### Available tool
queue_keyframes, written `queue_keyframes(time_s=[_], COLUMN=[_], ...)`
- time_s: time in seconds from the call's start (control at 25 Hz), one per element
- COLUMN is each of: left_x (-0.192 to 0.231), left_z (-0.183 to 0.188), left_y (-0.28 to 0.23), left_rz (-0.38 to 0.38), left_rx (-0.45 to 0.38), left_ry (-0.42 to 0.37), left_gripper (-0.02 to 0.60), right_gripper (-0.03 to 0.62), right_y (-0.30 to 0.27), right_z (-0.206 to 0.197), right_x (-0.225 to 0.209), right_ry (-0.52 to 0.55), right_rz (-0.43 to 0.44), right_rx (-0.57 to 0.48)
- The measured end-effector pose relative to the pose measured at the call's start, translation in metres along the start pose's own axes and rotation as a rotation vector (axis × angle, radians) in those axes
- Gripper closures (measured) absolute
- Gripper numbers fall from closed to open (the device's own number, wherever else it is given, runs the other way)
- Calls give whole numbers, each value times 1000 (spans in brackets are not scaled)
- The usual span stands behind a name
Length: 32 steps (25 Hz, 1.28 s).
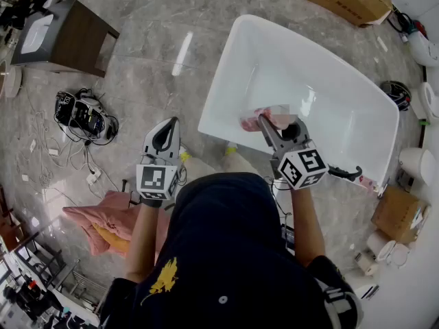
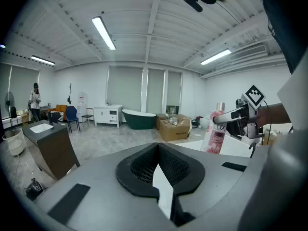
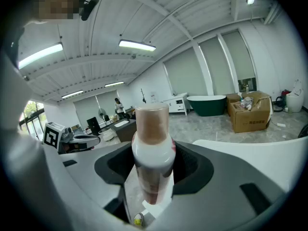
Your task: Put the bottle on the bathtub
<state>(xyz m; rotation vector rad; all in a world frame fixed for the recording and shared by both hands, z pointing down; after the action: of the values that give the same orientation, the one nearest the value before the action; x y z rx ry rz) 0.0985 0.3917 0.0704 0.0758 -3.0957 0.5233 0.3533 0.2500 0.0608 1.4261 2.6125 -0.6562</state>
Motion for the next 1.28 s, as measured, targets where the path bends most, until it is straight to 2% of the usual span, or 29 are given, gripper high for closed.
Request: queue_keyframes(time_s=[0.2, 0.32, 0.44, 0.56, 0.72, 0.88, 1.12, 1.28], left_x=[-42, -35, -18, -6, 16, 48, 117, 152], left_z=[6, 3, 3, 10, 26, 40, 33, 27], left_y=[-18, -12, -11, -25, -64, -112, -182, -225], left_rz=[39, 70, 104, 88, -2, -103, -339, -426], left_rx=[7, 30, 52, 49, 32, 0, 8, 20], left_ry=[-27, -50, -35, -47, -100, -105, -164, -172], left_gripper=[563, 563, 563, 563, 563, 563, 563, 563], right_gripper=[372, 373, 373, 373, 373, 373, 376, 376], right_y=[8, -3, -16, -24, -38, -70, -140, -176], right_z=[-2, -8, -10, -7, 1, 3, 8, 4], right_x=[-50, -60, -65, -68, -61, -55, -43, -47], right_ry=[34, 42, 41, 49, 67, 5, -87, -74], right_rz=[27, 28, 14, -21, -79, -140, -287, -367], right_rx=[40, 49, 33, 17, -26, -55, -60, -31])
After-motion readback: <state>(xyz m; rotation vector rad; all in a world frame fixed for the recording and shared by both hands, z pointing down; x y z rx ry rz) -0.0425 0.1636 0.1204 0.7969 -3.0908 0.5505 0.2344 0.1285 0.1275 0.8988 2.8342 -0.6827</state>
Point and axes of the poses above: the fingertips, and each gripper's own axes: y backward along the fingers, x to its left, z out of its top, the point moved 6 cm from there along y, backward along the fingers, and after that the axes turned 2 degrees about -x, right-handed, at the moved point
